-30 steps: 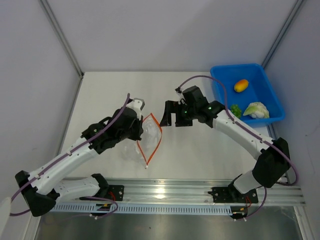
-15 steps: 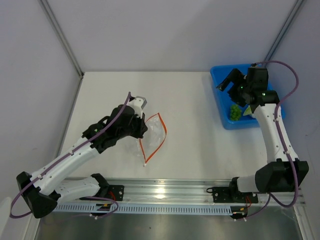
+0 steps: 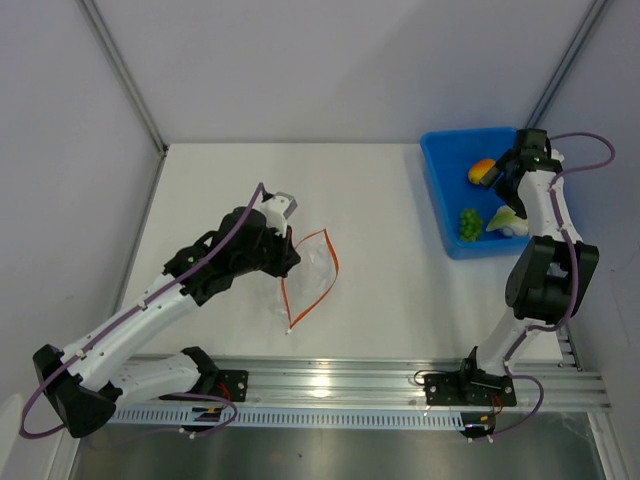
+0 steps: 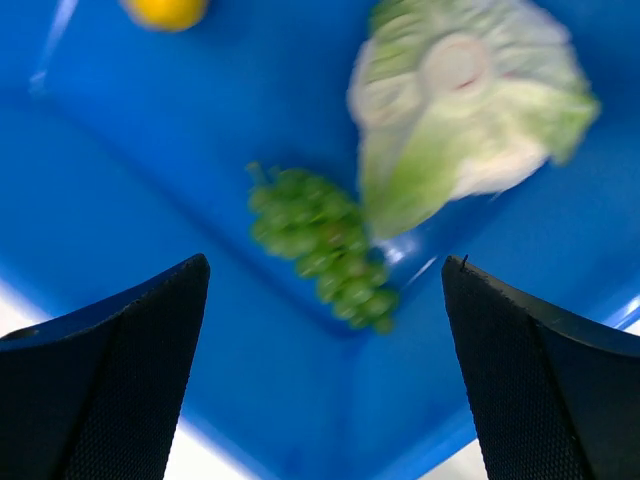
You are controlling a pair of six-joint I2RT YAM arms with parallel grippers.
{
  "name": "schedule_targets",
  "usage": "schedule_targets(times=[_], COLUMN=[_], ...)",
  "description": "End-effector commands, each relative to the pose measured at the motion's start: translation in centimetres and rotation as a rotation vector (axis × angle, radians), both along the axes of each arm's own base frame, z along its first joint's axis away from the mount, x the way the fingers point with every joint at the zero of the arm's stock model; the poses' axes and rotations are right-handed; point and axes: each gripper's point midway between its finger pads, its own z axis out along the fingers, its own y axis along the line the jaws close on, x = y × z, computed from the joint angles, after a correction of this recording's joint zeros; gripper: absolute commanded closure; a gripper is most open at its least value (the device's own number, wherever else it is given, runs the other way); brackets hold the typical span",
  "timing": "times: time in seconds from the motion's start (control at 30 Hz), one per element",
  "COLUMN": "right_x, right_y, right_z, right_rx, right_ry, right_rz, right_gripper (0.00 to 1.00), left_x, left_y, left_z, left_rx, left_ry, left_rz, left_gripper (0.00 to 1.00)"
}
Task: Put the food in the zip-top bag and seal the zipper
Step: Pick up the fake vegetable from the bin.
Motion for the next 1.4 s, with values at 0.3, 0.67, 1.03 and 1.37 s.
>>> schedule_targets(times=[0.3,0.67,1.03,1.37], right_x=[0.9,-0.3,-1.6,0.1], right_y=[-6.7,-7.0,-7.2,-6.8], right_z=[-4.0,-8.8,-10.7,-6.3], right_rx=[-0.198,-0.205,-0.251,-0.242], right_ry=[0.167,0.346,0.422,0.283], right_rz=[-0.135,-0.137,-0.087,-0.070], right_gripper=[0.01,0.01,0.19,0.70], left_x=[0.2,0.2,0.4,0.1], left_y=[0.2,0.2,-0.2,-0.7], left_z=[0.8,0.8,0.7,1.2], left_rx=[-0.026,-0.021,-0.020,-0.041], left_ry=[-0.036,-0.031,-0.019,0.023], left_rz=[-0.012,-0.013,-0.023,-0.035], left_gripper=[0.99,0.99,1.00,0.99])
